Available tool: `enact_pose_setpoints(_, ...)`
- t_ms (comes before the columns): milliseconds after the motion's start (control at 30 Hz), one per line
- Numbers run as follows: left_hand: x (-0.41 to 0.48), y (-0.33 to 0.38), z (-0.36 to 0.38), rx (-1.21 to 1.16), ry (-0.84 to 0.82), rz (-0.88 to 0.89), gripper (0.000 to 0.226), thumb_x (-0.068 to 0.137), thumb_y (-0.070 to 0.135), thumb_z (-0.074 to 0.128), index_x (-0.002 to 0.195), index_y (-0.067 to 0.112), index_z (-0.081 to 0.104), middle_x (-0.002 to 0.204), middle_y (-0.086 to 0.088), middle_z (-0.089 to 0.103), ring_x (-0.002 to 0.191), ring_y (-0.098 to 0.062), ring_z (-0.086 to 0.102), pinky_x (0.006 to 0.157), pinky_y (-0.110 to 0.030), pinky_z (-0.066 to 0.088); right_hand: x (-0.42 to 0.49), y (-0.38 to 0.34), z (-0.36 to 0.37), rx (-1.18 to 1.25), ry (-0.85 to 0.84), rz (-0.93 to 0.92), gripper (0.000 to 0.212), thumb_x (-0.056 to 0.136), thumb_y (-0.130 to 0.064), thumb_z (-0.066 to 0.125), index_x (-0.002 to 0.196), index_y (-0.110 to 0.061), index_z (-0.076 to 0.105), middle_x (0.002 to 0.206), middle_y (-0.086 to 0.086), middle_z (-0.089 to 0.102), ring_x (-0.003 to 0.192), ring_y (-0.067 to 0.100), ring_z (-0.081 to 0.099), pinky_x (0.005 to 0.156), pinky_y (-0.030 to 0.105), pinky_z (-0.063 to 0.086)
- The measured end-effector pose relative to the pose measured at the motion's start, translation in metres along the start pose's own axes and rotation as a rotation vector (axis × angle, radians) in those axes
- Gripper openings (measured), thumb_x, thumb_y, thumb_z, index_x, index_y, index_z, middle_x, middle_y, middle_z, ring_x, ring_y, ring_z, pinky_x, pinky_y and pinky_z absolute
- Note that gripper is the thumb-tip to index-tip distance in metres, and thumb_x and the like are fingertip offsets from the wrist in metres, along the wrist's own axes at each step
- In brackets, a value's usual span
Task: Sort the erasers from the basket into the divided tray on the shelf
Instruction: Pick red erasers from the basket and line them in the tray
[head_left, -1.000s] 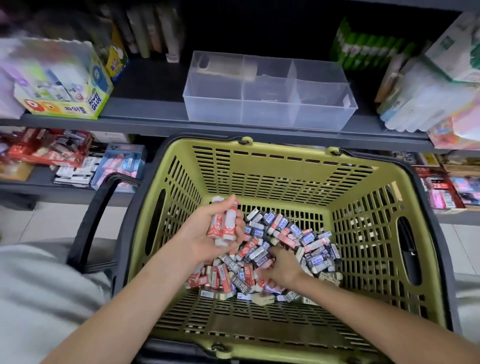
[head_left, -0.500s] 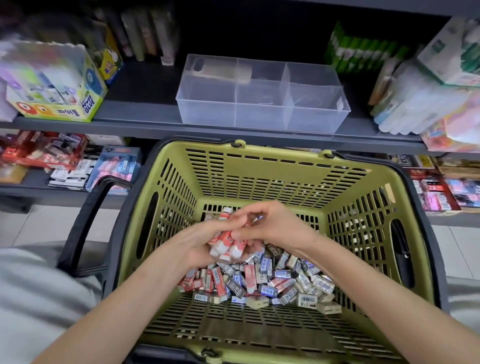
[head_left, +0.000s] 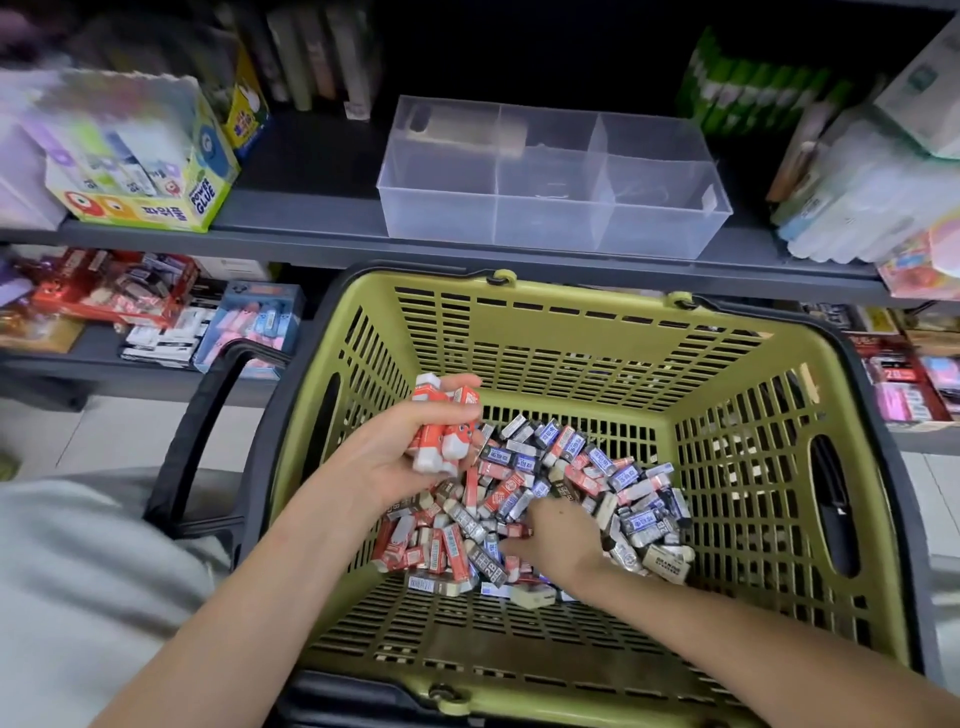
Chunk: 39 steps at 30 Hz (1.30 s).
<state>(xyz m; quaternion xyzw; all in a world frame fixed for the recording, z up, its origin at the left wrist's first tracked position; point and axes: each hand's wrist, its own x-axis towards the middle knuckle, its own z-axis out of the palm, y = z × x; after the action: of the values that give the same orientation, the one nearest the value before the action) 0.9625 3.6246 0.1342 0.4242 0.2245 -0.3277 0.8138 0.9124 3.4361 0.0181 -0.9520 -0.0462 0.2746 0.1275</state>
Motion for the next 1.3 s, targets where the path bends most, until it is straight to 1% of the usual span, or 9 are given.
enact_pose_setpoints(200,-0.001,0.002,0.001,-0.011,0.01,0.005,0.03,0.057,0.0,0.073,0.08,0.019,0.076,0.071,-0.005,0.068,0.055,-0.015,0.062,0.05,-0.026,0.05,0.005,0.014,-0.005,-0.1,-0.049,-0.018,0.058,0.073,-0.07,0.058,0.101,-0.019,0.061,0.062,-0.009,0.052,0.064,0.012,0.058,0.041,0.019,0.03)
enact_pose_setpoints(333,-0.002,0.002,0.004,-0.025,0.036,0.018,0.03,0.057,-0.001,0.072,0.08,0.019,0.073,0.07,-0.005,0.068,0.054,-0.016,0.063,0.051,-0.026,0.051,0.014,0.008,-0.007,0.043,-0.178,-0.009,0.075,0.071,-0.061,0.068,0.129,-0.015,0.053,0.102,0.003,0.067,0.093,0.017,0.063,0.054,0.023,0.041)
enact_pose_setpoints(433,-0.003,0.002,0.005,-0.007,0.052,0.027,0.036,0.057,0.0,0.072,0.089,0.018,0.07,0.067,-0.003,0.069,0.054,-0.015,0.063,0.05,-0.024,0.051,0.018,0.009,-0.011,0.13,-0.22,0.018,0.062,0.064,-0.055,0.076,0.116,-0.025,0.061,0.118,-0.004,0.062,0.109,0.017,0.058,0.073,0.025,0.046)
enact_pose_setpoints(533,-0.002,0.003,0.006,-0.01,0.056,0.021,0.04,0.058,0.0,0.071,0.094,0.017,0.068,0.066,-0.003,0.069,0.052,-0.014,0.062,0.05,-0.023,0.051,0.013,0.009,-0.013,0.147,-0.224,-0.027,0.044,0.06,-0.047,0.082,0.087,-0.028,0.054,0.098,-0.007,0.061,0.088,0.014,0.059,0.061,0.024,0.043)
enact_pose_setpoints(667,-0.001,0.001,0.007,0.038,0.078,0.032,0.037,0.058,0.001,0.072,0.091,0.017,0.066,0.064,0.0,0.069,0.053,-0.013,0.064,0.055,-0.025,0.052,0.001,0.007,-0.014,0.095,-0.178,-0.186,0.044,0.066,-0.036,0.081,0.094,-0.016,0.052,0.091,0.001,0.06,0.08,0.017,0.054,0.059,0.028,0.039)
enact_pose_setpoints(800,0.0,-0.001,0.008,0.183,0.123,0.085,0.044,0.055,0.003,0.077,0.095,0.015,0.061,0.071,-0.002,0.068,0.057,-0.015,0.065,0.055,-0.029,0.051,-0.012,0.005,-0.075,0.702,-0.251,-0.168,0.033,0.068,-0.019,0.082,0.086,-0.009,0.056,0.072,0.002,0.062,0.067,0.017,0.059,0.063,0.025,0.046)
enact_pose_setpoints(933,0.0,0.007,0.013,0.141,0.042,0.07,0.03,0.059,0.005,0.077,0.084,0.016,0.064,0.074,-0.004,0.065,0.062,-0.018,0.064,0.056,-0.031,0.053,-0.023,-0.008,-0.158,1.181,-0.34,-0.384,0.025,0.068,-0.006,0.074,0.09,-0.005,0.062,0.077,0.004,0.071,0.064,0.013,0.063,0.058,0.021,0.051)
enact_pose_setpoints(1100,-0.005,0.028,0.034,-0.118,-0.196,0.004,0.038,0.04,0.008,0.094,0.073,0.012,0.074,0.084,-0.013,0.072,0.07,-0.026,0.07,0.061,-0.037,0.059,-0.023,-0.039,-0.218,1.189,-0.236,-0.487,0.03,0.067,-0.008,0.068,0.097,-0.005,0.064,0.076,0.002,0.071,0.055,0.011,0.059,0.055,0.019,0.051)
enact_pose_setpoints(1300,-0.002,0.069,0.049,-0.229,-0.162,0.088,0.058,0.01,-0.008,0.089,0.065,-0.004,0.073,0.068,-0.019,0.07,0.052,-0.024,0.067,0.048,-0.029,0.055,-0.006,-0.067,-0.246,1.14,0.05,-0.626,0.026,0.069,-0.017,0.069,0.095,-0.012,0.069,0.076,0.001,0.074,0.058,0.011,0.065,0.052,0.019,0.053)
